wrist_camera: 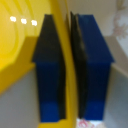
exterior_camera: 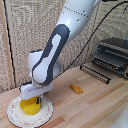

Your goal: Notice the yellow vessel located before you. Bring your fastener close to the yellow vessel and smoothly hold it. Transfer the yellow vessel above the white plating and let go of your hold on it, then set the vessel on the plating.

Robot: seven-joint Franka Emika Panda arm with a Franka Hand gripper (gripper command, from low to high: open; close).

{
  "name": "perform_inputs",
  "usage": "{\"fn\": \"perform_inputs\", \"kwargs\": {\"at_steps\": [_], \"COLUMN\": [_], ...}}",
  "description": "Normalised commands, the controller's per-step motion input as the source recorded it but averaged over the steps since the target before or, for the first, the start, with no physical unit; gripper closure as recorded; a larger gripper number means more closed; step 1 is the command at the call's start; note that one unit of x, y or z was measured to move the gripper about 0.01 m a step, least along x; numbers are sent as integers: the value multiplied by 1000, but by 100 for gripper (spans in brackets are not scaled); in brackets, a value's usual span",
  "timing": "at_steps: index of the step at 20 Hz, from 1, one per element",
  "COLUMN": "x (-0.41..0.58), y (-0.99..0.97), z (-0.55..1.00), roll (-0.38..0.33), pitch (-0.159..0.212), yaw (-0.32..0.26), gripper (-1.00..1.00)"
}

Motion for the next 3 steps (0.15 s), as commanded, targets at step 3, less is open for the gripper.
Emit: {"fn": "perform_inputs", "kwargs": {"at_steps": [3], "x": [92], "y": [-31], "z": [633], "roll": [10], "pitch": [104], "yaw": [31], "gripper": [-100]}}
